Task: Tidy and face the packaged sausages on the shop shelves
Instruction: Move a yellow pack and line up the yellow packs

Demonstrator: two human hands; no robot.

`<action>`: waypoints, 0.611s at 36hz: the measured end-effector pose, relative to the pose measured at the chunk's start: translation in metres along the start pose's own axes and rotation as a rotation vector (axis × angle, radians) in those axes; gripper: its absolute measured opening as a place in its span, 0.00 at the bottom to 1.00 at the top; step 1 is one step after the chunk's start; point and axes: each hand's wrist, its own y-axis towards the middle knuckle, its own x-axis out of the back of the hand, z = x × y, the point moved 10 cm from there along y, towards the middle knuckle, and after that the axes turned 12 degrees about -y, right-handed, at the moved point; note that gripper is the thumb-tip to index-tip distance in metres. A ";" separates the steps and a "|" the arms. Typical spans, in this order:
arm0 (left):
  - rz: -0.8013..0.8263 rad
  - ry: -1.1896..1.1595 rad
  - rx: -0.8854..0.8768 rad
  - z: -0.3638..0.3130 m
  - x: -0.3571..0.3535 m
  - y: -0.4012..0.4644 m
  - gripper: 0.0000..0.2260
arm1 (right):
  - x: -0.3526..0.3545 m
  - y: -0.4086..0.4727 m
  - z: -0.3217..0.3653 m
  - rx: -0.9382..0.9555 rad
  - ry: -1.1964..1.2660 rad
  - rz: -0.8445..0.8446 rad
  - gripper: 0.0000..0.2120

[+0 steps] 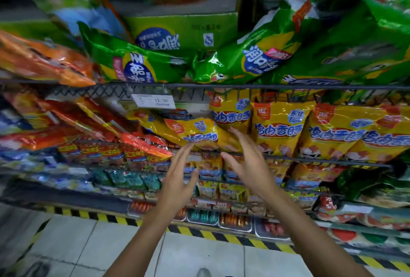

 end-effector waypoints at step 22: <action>0.181 -0.313 0.077 0.027 -0.003 0.009 0.36 | -0.008 0.018 0.022 -0.146 -0.320 -0.136 0.28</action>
